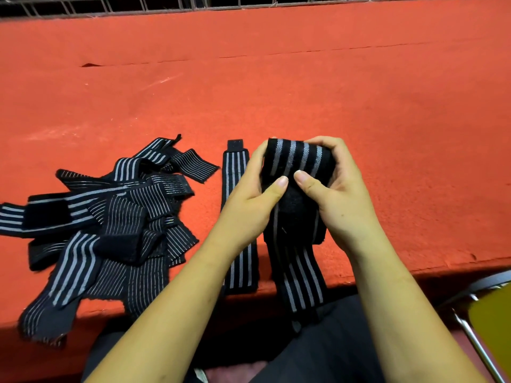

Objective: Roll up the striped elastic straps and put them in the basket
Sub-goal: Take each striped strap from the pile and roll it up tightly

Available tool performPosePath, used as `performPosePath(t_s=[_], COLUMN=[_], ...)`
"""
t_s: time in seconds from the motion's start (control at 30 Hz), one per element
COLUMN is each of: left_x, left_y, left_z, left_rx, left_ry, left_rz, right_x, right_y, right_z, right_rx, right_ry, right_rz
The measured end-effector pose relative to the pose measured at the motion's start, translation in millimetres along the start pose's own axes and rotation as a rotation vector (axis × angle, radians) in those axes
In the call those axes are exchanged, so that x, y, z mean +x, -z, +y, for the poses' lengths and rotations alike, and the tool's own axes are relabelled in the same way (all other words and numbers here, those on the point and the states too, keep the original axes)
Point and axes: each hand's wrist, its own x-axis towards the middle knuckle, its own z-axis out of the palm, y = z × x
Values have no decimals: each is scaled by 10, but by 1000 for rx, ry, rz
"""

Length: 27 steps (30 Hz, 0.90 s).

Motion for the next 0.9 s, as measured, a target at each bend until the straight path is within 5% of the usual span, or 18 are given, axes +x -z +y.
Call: performPosePath(t_s=[0.2, 0.43, 0.63, 0.9], left_x=[-12, 18, -52, -189], left_y=[5, -115, -30, -99], left_z=[34, 56, 28, -62], left_rx=[-254, -54, -274, -118], left_ry=[213, 226, 103, 103], left_rz=[-39, 136, 129, 118], right_x=[-20, -55, -144, -158], right_y=[52, -36, -18, 7], right_z=[-30, 60, 25, -124], right_rx=[-44, -83, 92, -248], right_ry=[109, 88, -99, -271], right_rz=[110, 28, -53, -117])
